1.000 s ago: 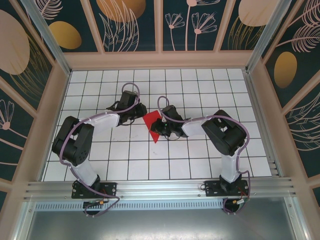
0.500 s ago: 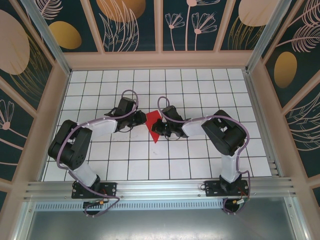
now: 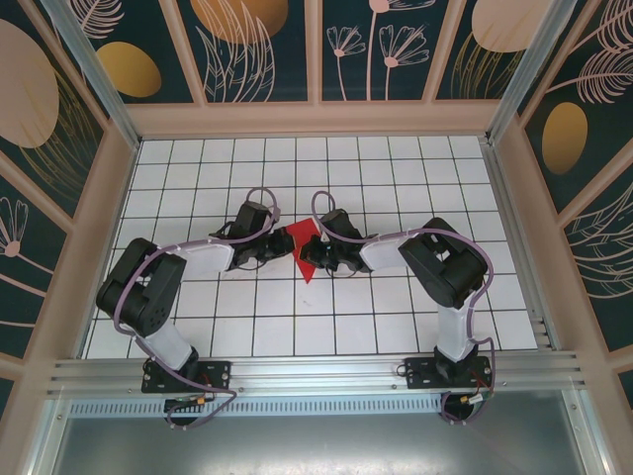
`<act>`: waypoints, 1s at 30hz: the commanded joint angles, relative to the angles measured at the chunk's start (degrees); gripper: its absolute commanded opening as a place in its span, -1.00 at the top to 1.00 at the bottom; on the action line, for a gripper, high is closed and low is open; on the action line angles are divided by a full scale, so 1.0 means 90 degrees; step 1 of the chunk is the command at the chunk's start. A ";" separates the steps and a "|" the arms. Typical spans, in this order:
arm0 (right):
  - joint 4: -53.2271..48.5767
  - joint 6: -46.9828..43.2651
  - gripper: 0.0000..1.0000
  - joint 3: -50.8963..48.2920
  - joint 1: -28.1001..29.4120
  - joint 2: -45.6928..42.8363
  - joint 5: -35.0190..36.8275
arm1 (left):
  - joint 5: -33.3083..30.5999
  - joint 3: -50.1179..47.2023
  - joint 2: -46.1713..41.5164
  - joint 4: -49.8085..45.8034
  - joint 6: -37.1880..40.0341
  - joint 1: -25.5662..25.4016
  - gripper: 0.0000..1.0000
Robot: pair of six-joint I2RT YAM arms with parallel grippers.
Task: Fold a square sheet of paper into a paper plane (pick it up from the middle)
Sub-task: Third fold the triangle at the center of the table.
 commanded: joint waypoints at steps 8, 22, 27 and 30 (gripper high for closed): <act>-0.0313 -0.0020 1.00 -0.0081 -0.0033 0.0194 0.0138 | -0.0031 0.0079 0.0427 0.0086 -0.0110 -0.0171 1.00; -0.0333 -0.0002 1.00 -0.0059 -0.0035 0.0226 0.0137 | -0.0007 0.0045 0.0600 0.0031 -0.0058 -0.0245 1.00; -0.0362 -0.0002 1.00 -0.0047 -0.0032 0.0229 0.0148 | -0.0159 0.0053 0.0612 -0.0056 -0.0031 -0.0245 1.00; -0.0372 -0.0007 1.00 -0.0041 -0.0032 0.0227 0.0148 | -0.0220 0.0081 0.0623 -0.0143 0.0012 -0.0260 1.00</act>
